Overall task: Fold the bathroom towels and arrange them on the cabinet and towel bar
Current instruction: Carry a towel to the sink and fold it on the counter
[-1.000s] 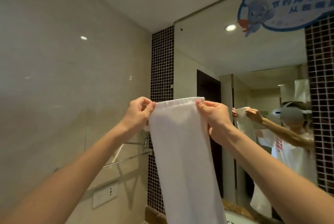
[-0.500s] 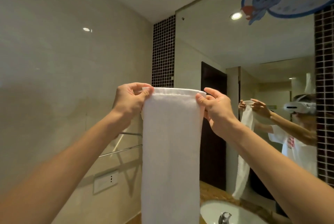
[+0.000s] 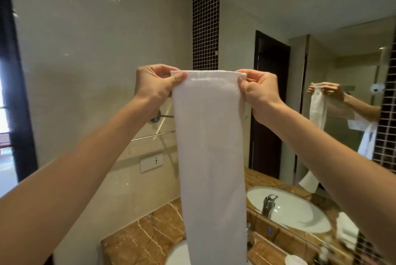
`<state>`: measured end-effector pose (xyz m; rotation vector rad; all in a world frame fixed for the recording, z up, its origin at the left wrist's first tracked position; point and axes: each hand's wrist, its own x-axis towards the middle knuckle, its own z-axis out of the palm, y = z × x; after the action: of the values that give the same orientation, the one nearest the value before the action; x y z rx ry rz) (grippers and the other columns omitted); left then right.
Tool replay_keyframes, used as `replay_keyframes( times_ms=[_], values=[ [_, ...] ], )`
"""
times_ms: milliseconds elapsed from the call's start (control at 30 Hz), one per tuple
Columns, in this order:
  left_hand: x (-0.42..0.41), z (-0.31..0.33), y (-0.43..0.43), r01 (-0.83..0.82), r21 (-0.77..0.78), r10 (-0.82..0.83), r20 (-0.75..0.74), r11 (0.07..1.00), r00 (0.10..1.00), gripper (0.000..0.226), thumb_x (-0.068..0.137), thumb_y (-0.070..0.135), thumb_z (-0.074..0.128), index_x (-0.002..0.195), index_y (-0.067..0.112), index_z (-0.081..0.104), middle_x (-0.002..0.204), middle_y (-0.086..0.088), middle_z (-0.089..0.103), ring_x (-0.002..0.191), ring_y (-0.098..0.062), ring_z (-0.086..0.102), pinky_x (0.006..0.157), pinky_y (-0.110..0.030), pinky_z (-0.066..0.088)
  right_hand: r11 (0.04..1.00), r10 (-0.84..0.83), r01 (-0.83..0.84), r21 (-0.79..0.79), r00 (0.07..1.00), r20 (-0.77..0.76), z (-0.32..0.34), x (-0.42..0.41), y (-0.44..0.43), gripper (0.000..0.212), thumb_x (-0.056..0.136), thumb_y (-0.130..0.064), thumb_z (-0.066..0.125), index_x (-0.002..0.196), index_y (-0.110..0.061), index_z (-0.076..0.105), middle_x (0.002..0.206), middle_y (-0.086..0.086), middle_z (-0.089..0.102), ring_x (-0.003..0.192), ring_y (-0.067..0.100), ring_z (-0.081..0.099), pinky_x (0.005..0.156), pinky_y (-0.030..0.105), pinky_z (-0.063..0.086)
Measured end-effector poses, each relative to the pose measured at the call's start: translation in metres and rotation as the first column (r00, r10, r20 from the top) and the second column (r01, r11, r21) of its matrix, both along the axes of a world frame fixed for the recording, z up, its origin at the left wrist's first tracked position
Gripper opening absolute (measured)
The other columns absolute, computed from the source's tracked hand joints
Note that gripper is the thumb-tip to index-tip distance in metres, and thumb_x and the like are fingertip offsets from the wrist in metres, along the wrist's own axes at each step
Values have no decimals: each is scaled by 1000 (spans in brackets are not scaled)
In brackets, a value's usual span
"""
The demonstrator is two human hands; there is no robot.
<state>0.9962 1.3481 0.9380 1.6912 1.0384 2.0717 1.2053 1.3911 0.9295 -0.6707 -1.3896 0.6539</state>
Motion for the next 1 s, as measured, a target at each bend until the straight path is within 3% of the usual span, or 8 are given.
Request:
replay_keyframes(
  times_ms=[200, 333, 433, 633, 833, 1000],
  values=[
    [-2, -24, -34, 146, -34, -139, 159, 989, 978, 10, 76, 9, 76, 80, 11, 67, 64, 6, 72, 57, -7, 64, 52, -21, 53, 998, -22, 16, -58, 994, -111, -10, -14, -48, 14, 94, -11, 57, 87, -18, 67, 88, 3, 68, 86, 21, 67, 75, 32, 60],
    [-2, -52, -64, 331, -178, -322, 81, 927, 943, 31, 71, 17, 76, 98, 4, 69, 87, -8, 75, 73, -16, 72, 58, -25, 56, 997, -21, 12, -71, 991, -130, -12, -6, -88, 13, 94, -11, 58, 92, -20, 68, 91, 2, 70, 88, 19, 69, 76, 34, 60],
    [0, -60, -86, 324, -130, -314, 87, 937, 945, 28, 73, 16, 76, 98, 4, 70, 88, -7, 75, 78, -21, 73, 61, -29, 57, 997, -17, 13, -73, 998, -60, -9, 7, -114, 13, 93, -13, 59, 101, -15, 69, 98, 4, 70, 92, 19, 68, 76, 31, 58],
    [15, -43, -105, 335, -20, -330, 113, 942, 937, 12, 77, 12, 75, 86, 8, 69, 78, -4, 75, 65, -17, 72, 51, -26, 54, 992, -120, 121, -41, 993, 22, 3, 21, -130, 15, 94, -19, 58, 104, -15, 68, 98, 1, 67, 92, 15, 65, 78, 31, 57],
    [12, -60, -70, 227, -129, -215, 100, 965, 971, 13, 75, 19, 78, 83, 14, 70, 79, -3, 75, 69, -18, 72, 51, -28, 54, 990, -71, 72, -118, 997, 14, -17, 16, -90, 11, 93, -16, 60, 100, -14, 68, 95, 4, 69, 85, 16, 68, 67, 26, 57],
    [-4, -102, -33, 155, -263, -143, 64, 952, 988, 6, 80, 16, 74, 83, 14, 69, 76, 2, 75, 67, -14, 72, 49, -25, 53, 971, -12, 19, -238, 1000, 27, -70, -1, -29, 10, 92, -15, 60, 100, -14, 67, 95, 5, 69, 87, 20, 68, 66, 28, 57]
  ],
)
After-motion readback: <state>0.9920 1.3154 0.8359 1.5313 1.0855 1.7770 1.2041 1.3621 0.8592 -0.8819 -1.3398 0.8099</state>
